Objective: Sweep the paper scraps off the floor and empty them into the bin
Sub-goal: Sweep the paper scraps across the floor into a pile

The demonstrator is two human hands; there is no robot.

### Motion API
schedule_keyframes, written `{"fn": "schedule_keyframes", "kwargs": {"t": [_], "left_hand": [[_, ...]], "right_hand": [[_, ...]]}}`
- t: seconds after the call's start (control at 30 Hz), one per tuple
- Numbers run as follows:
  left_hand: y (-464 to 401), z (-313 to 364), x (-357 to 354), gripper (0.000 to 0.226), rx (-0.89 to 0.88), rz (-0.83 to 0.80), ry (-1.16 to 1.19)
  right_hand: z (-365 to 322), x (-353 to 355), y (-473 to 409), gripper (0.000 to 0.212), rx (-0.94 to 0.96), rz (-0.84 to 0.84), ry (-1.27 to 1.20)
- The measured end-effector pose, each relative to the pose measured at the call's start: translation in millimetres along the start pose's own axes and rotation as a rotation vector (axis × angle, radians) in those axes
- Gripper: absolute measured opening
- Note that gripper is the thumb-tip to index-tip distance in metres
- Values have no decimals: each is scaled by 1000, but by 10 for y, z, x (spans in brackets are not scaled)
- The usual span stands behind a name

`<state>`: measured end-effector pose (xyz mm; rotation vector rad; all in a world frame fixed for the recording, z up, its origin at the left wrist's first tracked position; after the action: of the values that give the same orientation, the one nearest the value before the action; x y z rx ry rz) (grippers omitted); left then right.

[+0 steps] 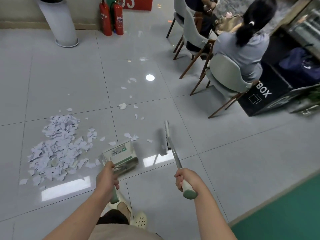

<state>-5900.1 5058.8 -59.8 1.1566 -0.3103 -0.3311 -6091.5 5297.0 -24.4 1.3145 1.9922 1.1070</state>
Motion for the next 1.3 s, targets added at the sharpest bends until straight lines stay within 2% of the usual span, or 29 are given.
{"fn": "schedule_keyframes", "kwargs": {"t": [0.2, 0.33, 0.43, 0.63, 0.77, 0.93, 1.1, 1.3], "left_hand": [[-116, 291, -260, 14, 43, -71, -45], [-217, 452, -228, 14, 62, -69, -64], [-299, 535, -132, 14, 82, -60, -28], [-452, 744, 187, 14, 103, -20, 60], [-498, 889, 300, 16, 84, -4, 99], [-534, 984, 457, 16, 72, 69, 188], [-537, 1063, 649, 11, 58, 105, 271], [-508, 1105, 383, 11, 73, 77, 232]], "right_hand": [[100, 45, -190, 10, -33, 120, 114], [112, -175, -326, 10, -79, 121, 105], [128, -519, -391, 16, -150, 33, 55], [174, -1377, -439, 18, -262, -175, 116], [-144, -1709, -494, 35, -302, -295, -76], [-464, -1940, -485, 23, -269, -350, -59], [-696, -1976, -488, 21, -248, -276, -133], [-1031, -1711, -582, 27, -181, -51, -309]]}}
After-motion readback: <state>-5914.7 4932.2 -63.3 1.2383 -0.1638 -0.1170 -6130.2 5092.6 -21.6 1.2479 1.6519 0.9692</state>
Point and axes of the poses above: each hand's wrist, its own y-axis away from the middle knuckle, its own x-axis out of the back of the hand, z = x × y, the point moved 5 cm from there along -y, towards the middle knuckle, and after that the axes turned 13 degrees about x, right-handed, at the moved point
